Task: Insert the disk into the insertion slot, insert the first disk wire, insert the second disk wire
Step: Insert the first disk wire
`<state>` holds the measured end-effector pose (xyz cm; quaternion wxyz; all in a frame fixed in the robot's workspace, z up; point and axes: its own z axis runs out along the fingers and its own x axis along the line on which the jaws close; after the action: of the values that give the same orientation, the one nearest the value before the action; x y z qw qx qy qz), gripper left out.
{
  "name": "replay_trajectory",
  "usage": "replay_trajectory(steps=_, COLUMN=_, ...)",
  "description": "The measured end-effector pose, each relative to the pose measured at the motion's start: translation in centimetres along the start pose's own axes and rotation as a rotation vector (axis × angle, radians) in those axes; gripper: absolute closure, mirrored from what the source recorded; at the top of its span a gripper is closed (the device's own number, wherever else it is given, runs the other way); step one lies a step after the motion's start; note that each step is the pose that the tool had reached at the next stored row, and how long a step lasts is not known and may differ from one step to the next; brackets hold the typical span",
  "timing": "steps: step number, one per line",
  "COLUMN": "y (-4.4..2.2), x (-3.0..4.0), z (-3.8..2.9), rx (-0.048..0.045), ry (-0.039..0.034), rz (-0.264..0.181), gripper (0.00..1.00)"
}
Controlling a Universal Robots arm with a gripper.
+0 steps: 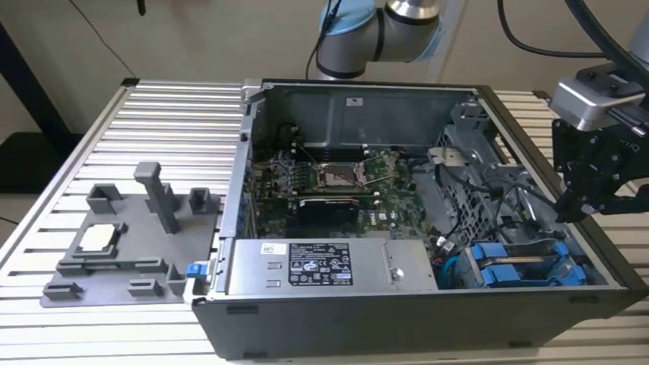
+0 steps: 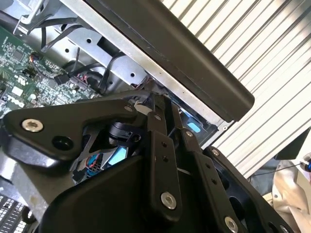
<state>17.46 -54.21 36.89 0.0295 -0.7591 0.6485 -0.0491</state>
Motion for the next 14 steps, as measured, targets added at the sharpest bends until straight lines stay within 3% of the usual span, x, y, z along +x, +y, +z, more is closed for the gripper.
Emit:
replay_trajectory(steps=9, y=0.0, x=-0.01, z=0.0, rx=-0.0001, ry=0.0002, rz=0.0, gripper=0.81)
replay_trajectory(steps=14, y=0.9, x=-0.16, z=0.09, rx=-0.0001, ry=0.0, rz=0.0, gripper=0.81)
